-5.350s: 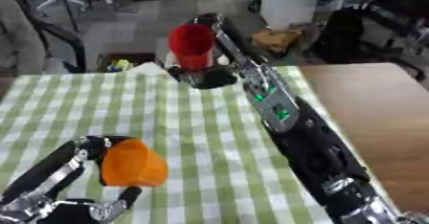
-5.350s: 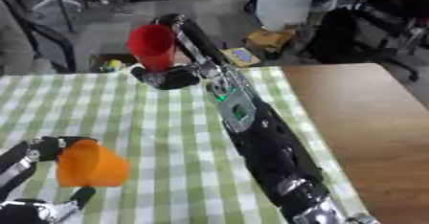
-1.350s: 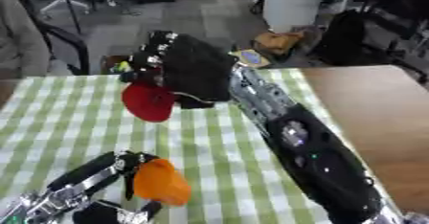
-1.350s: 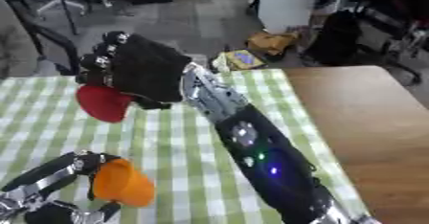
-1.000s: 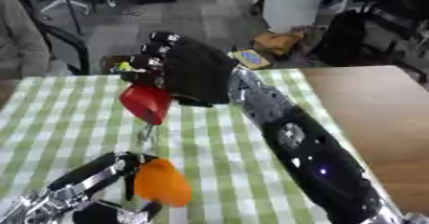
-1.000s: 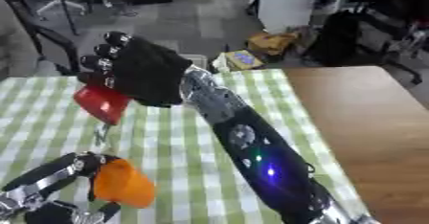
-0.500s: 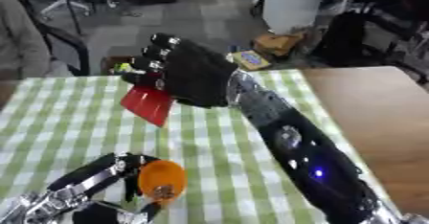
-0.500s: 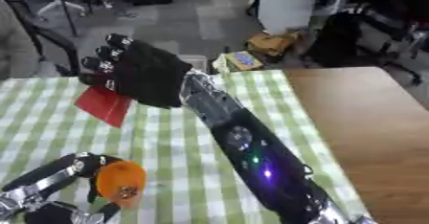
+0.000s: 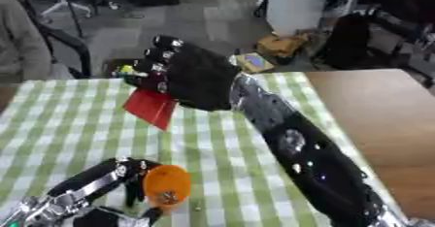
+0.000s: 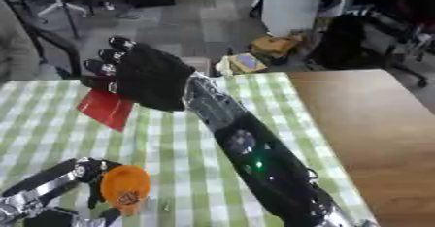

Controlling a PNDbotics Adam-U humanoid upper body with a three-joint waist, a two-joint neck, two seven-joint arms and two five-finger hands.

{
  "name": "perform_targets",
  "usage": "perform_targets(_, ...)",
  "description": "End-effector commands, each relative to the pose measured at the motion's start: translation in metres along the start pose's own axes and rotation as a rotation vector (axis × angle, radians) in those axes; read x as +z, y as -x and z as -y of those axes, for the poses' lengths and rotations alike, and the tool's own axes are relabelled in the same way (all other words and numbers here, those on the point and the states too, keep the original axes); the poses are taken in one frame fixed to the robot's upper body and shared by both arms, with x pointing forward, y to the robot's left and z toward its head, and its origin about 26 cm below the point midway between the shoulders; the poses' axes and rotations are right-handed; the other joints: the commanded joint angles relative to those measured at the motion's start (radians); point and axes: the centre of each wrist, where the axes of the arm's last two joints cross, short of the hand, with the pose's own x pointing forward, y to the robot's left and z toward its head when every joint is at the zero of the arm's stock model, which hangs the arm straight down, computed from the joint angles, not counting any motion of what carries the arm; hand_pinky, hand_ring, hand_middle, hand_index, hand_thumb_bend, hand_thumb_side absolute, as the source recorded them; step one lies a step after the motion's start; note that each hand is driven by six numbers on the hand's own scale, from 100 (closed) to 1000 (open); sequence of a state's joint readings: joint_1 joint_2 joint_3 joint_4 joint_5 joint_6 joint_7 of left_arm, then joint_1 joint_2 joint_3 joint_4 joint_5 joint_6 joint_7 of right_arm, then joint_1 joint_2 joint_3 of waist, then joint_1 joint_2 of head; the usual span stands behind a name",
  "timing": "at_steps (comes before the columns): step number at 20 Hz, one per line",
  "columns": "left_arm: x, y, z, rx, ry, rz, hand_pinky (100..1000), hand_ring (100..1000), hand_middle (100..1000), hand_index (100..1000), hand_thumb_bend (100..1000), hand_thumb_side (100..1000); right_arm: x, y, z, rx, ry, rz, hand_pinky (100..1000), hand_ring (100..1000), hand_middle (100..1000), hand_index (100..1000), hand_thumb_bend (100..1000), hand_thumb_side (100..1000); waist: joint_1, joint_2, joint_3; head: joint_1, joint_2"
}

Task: Pour the contents of one cup into another cup.

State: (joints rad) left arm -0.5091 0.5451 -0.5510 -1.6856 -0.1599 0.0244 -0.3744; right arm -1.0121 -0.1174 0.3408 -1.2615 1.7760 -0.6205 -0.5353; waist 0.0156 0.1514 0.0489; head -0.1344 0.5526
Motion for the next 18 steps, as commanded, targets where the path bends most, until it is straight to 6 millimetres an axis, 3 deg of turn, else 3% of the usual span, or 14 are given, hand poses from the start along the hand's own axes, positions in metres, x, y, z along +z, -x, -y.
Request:
perform_targets(1, 0.006, 0.001, -0.010, -0.026, -0.030, -0.012, 482, 368, 400, 844, 100, 268, -0.004, 0.011, 0.007, 0.028, 0.027, -0.009, 475, 446, 540, 740, 100, 100, 0.001, -0.019, 0.001, 0.002, -0.010)
perform_targets(12, 0.010, 0.026, -0.005, 0.010, -0.126, -0.081, 488, 370, 403, 846, 100, 273, 0.008, 0.016, 0.006, 0.019, 0.020, -0.084, 468, 413, 499, 735, 100, 100, -0.003, -0.017, -0.001, 0.003, -0.013)
perform_targets(18, 0.021, 0.033, -0.005, 0.091, -0.245, -0.086, 500, 374, 411, 854, 100, 291, 0.043, 0.017, -0.014, -0.141, 0.014, -0.327, 452, 256, 349, 715, 100, 100, -0.003, -0.015, -0.002, 0.004, -0.015)
